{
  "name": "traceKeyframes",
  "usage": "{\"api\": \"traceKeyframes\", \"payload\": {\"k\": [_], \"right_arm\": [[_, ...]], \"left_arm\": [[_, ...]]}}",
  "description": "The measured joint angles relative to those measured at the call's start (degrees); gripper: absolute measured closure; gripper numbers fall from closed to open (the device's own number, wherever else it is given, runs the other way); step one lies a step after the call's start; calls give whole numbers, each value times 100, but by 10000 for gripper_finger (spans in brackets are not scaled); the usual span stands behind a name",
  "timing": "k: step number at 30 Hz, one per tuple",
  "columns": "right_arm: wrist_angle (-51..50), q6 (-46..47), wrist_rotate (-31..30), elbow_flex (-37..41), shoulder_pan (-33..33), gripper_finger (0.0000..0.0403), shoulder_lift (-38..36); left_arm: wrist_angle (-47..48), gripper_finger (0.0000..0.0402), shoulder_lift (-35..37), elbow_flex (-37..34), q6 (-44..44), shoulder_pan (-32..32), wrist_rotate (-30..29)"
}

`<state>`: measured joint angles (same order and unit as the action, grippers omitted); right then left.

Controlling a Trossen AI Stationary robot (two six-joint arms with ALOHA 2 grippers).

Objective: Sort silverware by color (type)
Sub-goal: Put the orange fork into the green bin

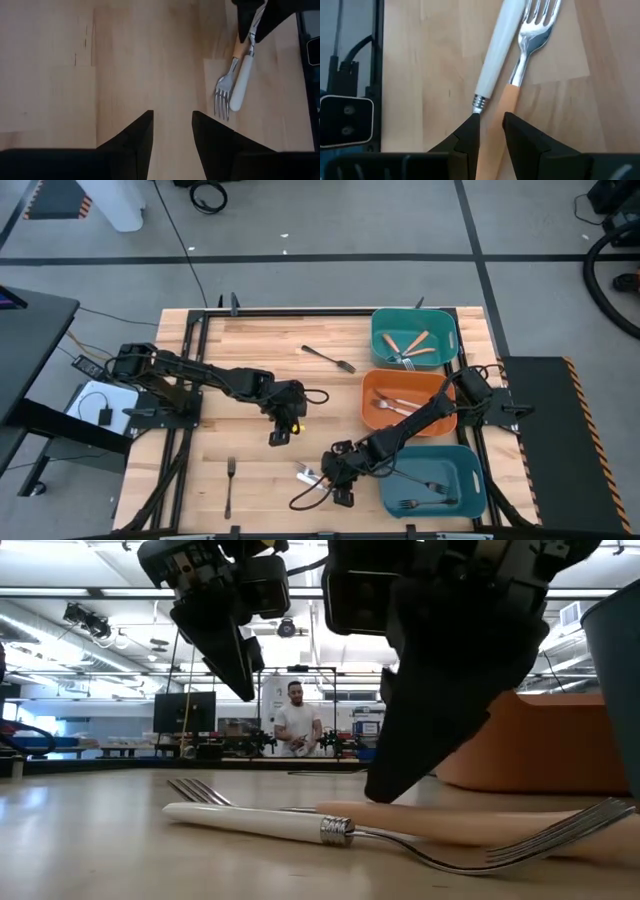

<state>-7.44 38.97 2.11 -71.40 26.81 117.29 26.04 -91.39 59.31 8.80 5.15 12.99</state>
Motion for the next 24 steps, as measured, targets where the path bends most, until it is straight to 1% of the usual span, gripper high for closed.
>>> {"api": "traceKeyframes", "payload": {"k": [5, 13, 17, 20, 22, 24], "right_arm": [[-10, 48, -60, -20, 1, 302, 115], [-664, 754, -91, -30, -142, 311, 162], [-673, 912, 53, -24, -260, 319, 164], [-675, 1018, 180, -20, -343, 330, 168], [-682, 1073, 203, -15, -374, 345, 171], [-699, 947, 178, -9, -398, 354, 171]], "left_arm": [[-40, 259, 0, 0, 1, 0, -2], [-73, 259, -2, 0, 8, 12, -1], [-85, 259, -4, 0, 113, 22, -2], [-89, 259, -4, 0, 111, 24, 0], [-87, 259, -4, 0, 111, 22, 0], [-87, 259, -4, 0, 111, 22, 0]]}}
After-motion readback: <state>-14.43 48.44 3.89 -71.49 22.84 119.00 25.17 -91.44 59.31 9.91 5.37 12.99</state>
